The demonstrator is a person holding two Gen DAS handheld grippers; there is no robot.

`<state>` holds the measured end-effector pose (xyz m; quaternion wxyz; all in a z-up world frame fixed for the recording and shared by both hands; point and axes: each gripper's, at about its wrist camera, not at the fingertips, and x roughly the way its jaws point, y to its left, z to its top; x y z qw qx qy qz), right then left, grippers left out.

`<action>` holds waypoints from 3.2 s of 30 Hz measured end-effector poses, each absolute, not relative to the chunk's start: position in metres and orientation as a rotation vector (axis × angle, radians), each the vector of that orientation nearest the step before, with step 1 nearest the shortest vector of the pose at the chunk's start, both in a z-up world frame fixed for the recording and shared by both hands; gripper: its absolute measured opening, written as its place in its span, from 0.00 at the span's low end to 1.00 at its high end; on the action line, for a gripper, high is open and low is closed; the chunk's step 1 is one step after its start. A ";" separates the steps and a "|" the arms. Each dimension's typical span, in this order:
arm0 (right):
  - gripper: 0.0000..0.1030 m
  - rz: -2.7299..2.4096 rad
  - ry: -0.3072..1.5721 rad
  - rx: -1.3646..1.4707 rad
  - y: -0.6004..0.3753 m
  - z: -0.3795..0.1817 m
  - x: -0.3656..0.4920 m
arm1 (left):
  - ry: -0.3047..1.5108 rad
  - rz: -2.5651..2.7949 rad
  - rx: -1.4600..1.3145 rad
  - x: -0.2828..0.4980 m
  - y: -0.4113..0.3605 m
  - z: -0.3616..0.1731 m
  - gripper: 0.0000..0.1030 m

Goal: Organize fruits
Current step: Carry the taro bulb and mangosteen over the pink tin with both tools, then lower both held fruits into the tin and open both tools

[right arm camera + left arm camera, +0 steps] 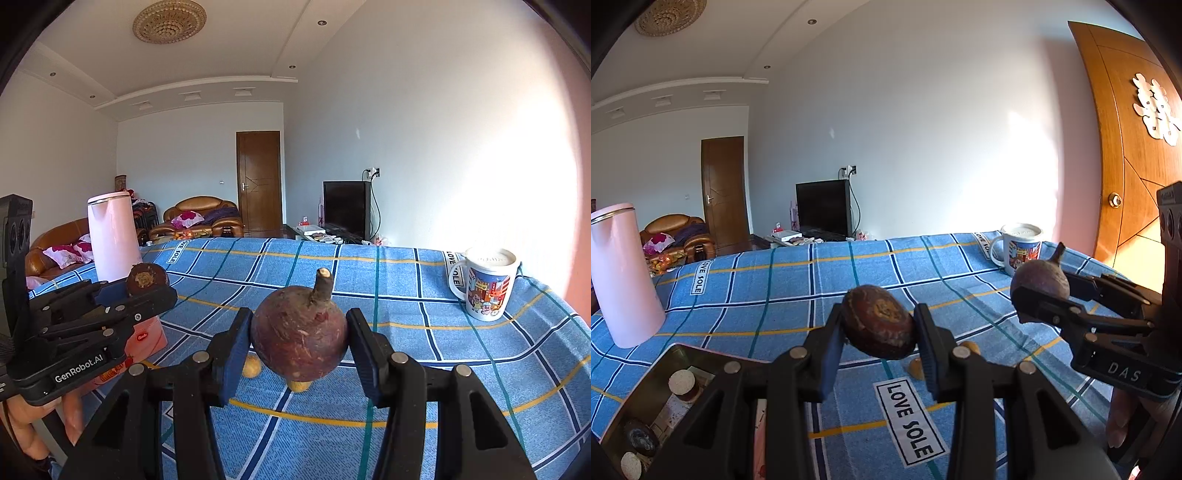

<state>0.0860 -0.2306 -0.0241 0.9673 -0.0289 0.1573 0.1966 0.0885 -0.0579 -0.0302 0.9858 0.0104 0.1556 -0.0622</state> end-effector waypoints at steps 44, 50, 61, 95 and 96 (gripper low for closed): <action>0.52 0.704 0.477 -0.163 -0.071 -0.019 0.095 | 0.499 0.037 -0.151 0.048 0.086 -0.034 0.38; 0.52 0.728 0.516 -0.201 -0.048 -0.029 0.100 | 0.550 0.074 -0.176 0.056 0.114 -0.042 0.38; 0.52 0.722 0.573 -0.250 -0.020 -0.045 0.116 | 0.606 0.109 -0.152 0.065 0.121 -0.052 0.38; 0.60 0.681 0.583 -0.223 -0.049 -0.038 0.118 | 0.610 0.153 -0.084 0.063 0.100 -0.046 0.64; 0.60 0.671 0.585 -0.217 -0.055 -0.038 0.120 | 0.607 0.152 -0.086 0.062 0.098 -0.045 0.64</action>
